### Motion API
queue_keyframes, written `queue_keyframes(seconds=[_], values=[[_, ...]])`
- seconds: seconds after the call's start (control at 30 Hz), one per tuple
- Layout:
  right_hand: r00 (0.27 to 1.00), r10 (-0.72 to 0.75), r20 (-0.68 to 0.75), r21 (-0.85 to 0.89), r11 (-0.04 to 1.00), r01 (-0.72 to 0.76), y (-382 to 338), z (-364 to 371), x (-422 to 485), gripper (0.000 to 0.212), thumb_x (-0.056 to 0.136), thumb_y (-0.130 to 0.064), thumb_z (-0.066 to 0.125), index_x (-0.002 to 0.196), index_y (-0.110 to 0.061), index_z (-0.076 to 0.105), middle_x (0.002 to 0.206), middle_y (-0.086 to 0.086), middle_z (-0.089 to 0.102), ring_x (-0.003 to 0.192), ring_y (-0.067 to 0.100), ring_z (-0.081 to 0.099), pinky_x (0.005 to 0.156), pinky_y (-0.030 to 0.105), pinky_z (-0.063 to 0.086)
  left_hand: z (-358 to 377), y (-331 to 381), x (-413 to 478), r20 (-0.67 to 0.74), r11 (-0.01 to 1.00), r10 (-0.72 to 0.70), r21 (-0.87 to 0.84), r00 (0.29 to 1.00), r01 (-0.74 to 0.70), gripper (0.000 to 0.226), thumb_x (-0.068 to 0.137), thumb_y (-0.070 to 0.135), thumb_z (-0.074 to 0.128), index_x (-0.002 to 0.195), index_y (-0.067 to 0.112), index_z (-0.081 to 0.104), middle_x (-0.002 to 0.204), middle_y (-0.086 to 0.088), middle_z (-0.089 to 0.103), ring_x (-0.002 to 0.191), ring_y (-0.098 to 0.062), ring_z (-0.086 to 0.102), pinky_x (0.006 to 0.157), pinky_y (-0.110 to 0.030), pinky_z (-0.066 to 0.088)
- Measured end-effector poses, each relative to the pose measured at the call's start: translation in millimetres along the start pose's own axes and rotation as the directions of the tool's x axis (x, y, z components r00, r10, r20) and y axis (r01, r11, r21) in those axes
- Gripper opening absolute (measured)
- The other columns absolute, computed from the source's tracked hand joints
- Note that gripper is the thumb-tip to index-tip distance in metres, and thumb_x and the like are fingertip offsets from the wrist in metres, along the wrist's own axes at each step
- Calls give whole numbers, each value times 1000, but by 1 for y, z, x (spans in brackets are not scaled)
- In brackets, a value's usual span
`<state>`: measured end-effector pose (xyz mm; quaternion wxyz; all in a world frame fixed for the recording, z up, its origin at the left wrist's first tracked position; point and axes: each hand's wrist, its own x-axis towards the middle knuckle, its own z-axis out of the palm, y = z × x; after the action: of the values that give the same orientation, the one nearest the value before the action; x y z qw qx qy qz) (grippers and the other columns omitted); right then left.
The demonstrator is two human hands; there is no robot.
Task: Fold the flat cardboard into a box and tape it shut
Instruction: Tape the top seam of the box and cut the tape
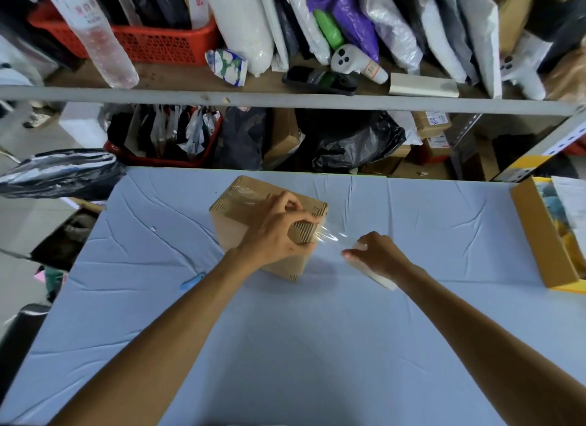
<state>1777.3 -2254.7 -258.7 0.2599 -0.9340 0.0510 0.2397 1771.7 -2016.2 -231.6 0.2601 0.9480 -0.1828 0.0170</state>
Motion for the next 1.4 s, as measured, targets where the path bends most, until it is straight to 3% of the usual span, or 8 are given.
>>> queue_keyframes(seconds=[0.07,0.17,0.27,0.37,0.5,0.63,1.07,1.4], values=[[998,-53,38,31,998,51,3,-3,-4,46,81,-47,69,122,-28,61,117,0,65,111,24,59,78,28,42,-1,-3,2,12,1000,20,-1,1000,-20,45,68,52,67,110,35,68,110,3,45,103,-19,47,92,-45,42],[956,-256,141,449,878,168,6,-12,-14,24,91,-20,64,113,-26,68,117,-3,67,113,19,61,79,15,45,-9,-9,6,16,999,42,-5,999,-42,41,70,40,70,110,31,69,109,1,47,104,-20,48,91,-45,43],[917,-328,227,599,789,133,2,-11,-22,31,89,-16,64,115,-31,68,118,-6,68,110,10,62,87,23,48,-18,-23,2,2,998,57,-16,998,-57,40,72,28,72,112,31,69,110,0,48,105,-17,48,93,-40,44],[915,-296,273,588,805,85,-4,8,-20,29,87,-14,68,111,-30,69,118,-3,68,109,15,62,91,28,46,-18,-32,-10,15,994,5,-107,1000,-3,43,73,19,74,115,28,69,115,-2,45,110,-18,46,99,-39,42],[964,-146,223,481,876,21,-7,27,-12,14,81,-22,75,93,-15,74,100,11,72,87,18,62,72,27,41,-17,-32,-13,44,987,-23,-160,999,30,45,76,16,75,118,28,67,120,-3,43,116,-20,44,103,-41,40],[973,-146,177,444,894,54,-7,28,-11,3,83,-20,73,83,-17,75,93,9,74,83,17,64,78,28,43,-21,-36,-10,87,980,-21,-194,996,38,47,77,14,75,120,29,66,120,-1,40,119,-18,41,105,-37,39],[998,-61,-7,677,734,49,-2,33,-21,10,79,-4,74,73,-12,73,64,-12,69,59,-1,62,54,6,43,-17,-32,-12,64,990,-31,-135,997,40,53,77,17,72,126,35,60,122,-1,39,118,-21,39,104,-37,40],[986,-25,165,591,803,-78,-16,31,-22,3,78,-12,76,80,-10,76,69,-4,70,57,-3,61,55,8,43,-16,-31,-14,28,996,-23,-87,999,25,54,75,21,69,126,35,59,120,2,40,116,-20,40,94,-32,46]])
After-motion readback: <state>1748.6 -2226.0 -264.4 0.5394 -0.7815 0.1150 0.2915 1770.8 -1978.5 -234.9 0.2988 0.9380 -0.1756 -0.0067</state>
